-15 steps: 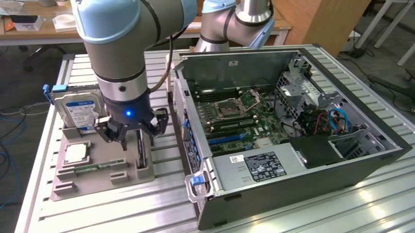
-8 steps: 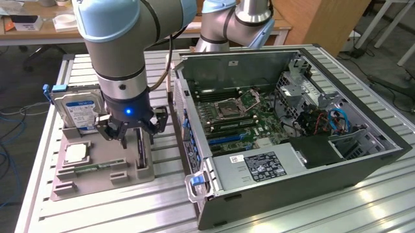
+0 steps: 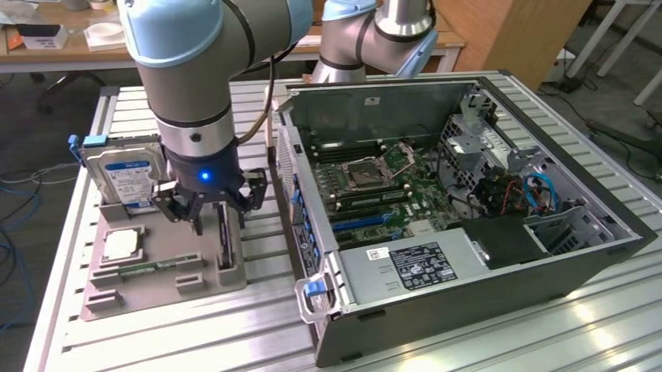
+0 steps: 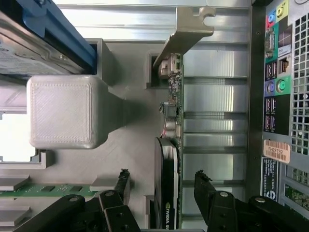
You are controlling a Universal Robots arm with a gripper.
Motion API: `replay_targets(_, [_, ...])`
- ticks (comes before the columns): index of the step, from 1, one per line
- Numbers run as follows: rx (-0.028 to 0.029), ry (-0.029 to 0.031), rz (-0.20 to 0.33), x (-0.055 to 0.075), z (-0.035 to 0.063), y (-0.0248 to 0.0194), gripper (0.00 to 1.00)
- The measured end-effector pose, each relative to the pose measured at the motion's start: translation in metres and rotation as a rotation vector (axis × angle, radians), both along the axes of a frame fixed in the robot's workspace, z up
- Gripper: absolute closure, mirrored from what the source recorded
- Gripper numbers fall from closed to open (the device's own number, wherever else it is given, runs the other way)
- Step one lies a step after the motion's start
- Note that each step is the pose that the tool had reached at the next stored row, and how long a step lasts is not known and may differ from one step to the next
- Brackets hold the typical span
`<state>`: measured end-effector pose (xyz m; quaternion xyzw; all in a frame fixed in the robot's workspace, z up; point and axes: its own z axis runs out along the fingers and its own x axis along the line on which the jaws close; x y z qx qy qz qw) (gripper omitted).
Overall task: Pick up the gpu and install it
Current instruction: 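Pick up the gpu and move the gpu toward the slot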
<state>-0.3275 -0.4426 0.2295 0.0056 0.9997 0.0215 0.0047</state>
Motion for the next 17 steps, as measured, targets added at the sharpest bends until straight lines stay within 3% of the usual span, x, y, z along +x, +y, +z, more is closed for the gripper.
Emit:
replay_targets(6, [0.0,0.0,0.0,0.0001,-0.0049,0.0062,0.35])
replay_targets(17, [0.0008,0.0,0.0,0.0,-0.0072,0.0074,0.35])
